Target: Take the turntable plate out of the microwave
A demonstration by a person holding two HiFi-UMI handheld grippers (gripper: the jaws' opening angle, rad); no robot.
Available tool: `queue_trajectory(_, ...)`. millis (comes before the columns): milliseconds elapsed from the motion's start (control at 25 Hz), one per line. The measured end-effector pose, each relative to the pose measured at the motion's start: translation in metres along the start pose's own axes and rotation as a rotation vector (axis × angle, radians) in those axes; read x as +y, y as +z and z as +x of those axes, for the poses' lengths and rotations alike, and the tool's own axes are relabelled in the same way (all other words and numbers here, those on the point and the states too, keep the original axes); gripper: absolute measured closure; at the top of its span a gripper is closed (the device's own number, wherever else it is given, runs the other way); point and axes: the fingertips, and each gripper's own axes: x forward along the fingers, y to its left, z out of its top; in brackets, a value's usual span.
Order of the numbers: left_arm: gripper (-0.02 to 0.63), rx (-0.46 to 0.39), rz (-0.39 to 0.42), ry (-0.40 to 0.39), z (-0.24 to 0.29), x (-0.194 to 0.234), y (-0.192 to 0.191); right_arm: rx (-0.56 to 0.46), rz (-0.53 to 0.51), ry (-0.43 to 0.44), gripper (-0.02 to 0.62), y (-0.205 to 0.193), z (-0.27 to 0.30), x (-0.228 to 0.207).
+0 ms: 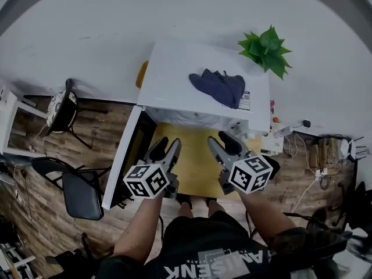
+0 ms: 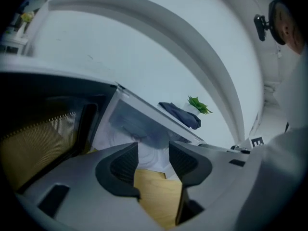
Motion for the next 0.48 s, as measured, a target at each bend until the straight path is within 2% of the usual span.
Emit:
queue_trajectory(120,0.420,0.022,-0.060,0.020,0.012,0.015,-0.018,0.020,0.035,-0.019,0.428,-0.023,0.011,-0.015)
queue_trajectory(280,0.420,0.066,-0.034,0.028,0.030,0.026,-0.039,0.043,0.094,-0.035,0.428,-0.049,0.026,-0.033)
queue_trajectory(400,0.420,0.078,-0.122,0.031,0.044,0.039,-0.052,0.059,0.206,-0.041,0.427,-0.068,0.037,-0.046)
queue_trajectory(480,0.420,0.073,-0.195,0.036,0.054,0.052,-0.057,0.051,0.280,-0.044,0.401,-0.078,0.044,-0.055)
